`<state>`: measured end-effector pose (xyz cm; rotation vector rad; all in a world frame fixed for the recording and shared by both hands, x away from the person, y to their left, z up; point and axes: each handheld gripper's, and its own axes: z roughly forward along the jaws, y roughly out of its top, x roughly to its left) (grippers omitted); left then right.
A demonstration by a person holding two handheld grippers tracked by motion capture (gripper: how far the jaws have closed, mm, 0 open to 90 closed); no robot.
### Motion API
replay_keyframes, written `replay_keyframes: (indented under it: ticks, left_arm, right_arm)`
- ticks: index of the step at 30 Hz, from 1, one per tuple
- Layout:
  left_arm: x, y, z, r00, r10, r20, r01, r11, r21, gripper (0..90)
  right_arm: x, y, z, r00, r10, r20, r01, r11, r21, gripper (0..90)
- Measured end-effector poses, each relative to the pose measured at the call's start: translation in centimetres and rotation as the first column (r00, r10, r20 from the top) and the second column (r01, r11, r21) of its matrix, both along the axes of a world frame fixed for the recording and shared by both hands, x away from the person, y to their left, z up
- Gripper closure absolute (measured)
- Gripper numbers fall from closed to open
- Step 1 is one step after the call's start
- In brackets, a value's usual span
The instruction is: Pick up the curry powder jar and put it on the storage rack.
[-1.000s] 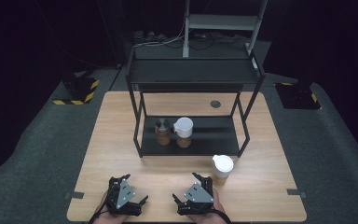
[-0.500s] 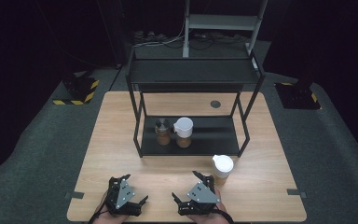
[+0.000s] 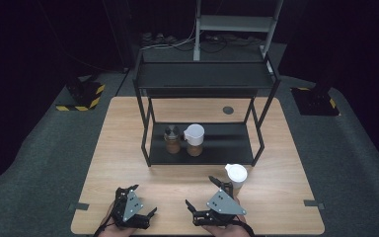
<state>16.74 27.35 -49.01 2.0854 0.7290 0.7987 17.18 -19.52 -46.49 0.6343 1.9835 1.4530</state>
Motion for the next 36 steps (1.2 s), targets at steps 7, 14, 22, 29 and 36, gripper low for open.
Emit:
replay_keyframes:
  ticks: [7,14,22,29,36]
  left_arm:
    - [0.0,0.0,0.0,1.0,-0.002,-0.002,0.002,1.0,-0.001,0.9]
    - [0.1,0.1,0.0,1.0,-0.002,-0.004,0.002,1.0,-0.005,1.0]
    - [0.1,0.2,0.0,1.0,-0.001,-0.007,0.001,0.9999,-0.012,1.0]
    - [0.1,0.2,0.0,1.0,-0.001,-0.008,0.001,0.9999,-0.014,1.0]
    - [0.1,0.2,0.0,1.0,-0.003,-0.009,0.002,0.9999,-0.016,1.0]
  right_arm:
    - [-0.2,-1.0,0.8,0.9998,-0.017,0.011,0.016,0.999,0.041,0.0]
    - [-0.2,-1.7,1.2,0.9993,-0.036,0.009,0.035,0.997,0.064,0.0]
    - [-0.1,-2.7,1.7,0.9978,-0.065,0.012,0.064,0.995,0.075,0.0]
    - [0.2,-3.6,1.9,0.9959,-0.09,0.003,0.09,0.992,0.085,0.0]
    - [0.3,-4.5,1.9,0.9915,-0.13,0.001,0.13,0.987,0.094,0.0]
